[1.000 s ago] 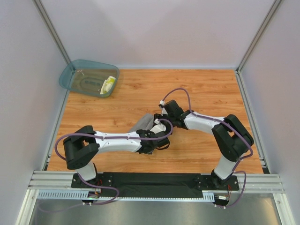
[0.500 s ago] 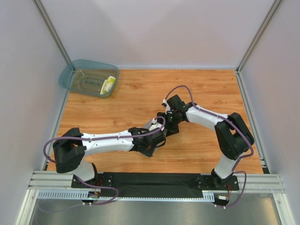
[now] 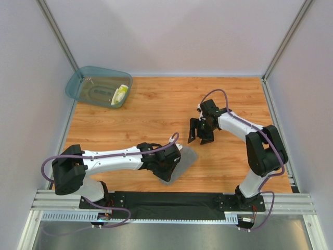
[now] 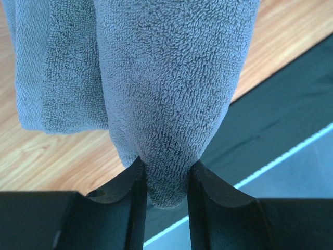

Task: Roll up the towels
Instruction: Roll the towel

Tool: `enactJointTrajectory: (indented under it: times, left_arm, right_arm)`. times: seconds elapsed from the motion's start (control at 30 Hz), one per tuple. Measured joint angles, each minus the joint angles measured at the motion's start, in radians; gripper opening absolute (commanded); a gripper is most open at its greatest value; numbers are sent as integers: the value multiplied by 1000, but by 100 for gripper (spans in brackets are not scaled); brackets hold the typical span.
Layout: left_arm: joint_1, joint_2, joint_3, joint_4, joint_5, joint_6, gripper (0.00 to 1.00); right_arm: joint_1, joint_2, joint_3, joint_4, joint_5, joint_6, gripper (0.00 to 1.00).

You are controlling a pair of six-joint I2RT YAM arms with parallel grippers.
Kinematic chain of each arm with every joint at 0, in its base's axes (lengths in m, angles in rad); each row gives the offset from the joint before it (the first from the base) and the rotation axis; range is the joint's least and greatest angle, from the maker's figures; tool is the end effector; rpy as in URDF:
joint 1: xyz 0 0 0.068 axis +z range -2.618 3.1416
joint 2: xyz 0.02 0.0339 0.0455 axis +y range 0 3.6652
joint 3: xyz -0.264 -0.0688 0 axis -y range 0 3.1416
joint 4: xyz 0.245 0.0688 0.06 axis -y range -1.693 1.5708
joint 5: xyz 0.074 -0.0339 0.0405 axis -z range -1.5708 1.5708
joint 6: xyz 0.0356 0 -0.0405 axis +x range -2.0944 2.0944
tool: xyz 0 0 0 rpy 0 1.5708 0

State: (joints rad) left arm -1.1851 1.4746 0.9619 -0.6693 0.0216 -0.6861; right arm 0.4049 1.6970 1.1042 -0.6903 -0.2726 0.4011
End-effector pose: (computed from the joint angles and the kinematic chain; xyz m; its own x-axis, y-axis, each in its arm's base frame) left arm 0.1043 -0.2589 0.2070 -0.8582 0.4299 -0.2806 0.4986 0.8283 -0.2556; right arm 0.2910 0.1351 0.1845 -0.9870 -0.0139 -0.1604 -0.0698 0.9347 0.3485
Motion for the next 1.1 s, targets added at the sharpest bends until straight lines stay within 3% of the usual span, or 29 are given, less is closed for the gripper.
enactJointTrajectory:
  times: [0.17,0.37,0.6,0.83,1.1]
  left_arm:
    - [53,0,-15,57,130,0,22]
    - [202,0,-102,194,330,-27,21]
    - [357,-3,-213,388,538,-114,22]
    - [492,6,-348,642,711,-250,22]
    - [558,97,-426,888,826,-368,21]
  right_arm:
    - [-3,-140,0,-29,35,-17,72]
    - [-3,-275,-8,-34,-10,-24,74]
    - [2,-412,-173,16,-121,10,79]
    - [61,-523,-399,219,-195,135,82]
    - [108,-484,-510,464,-209,259,83]
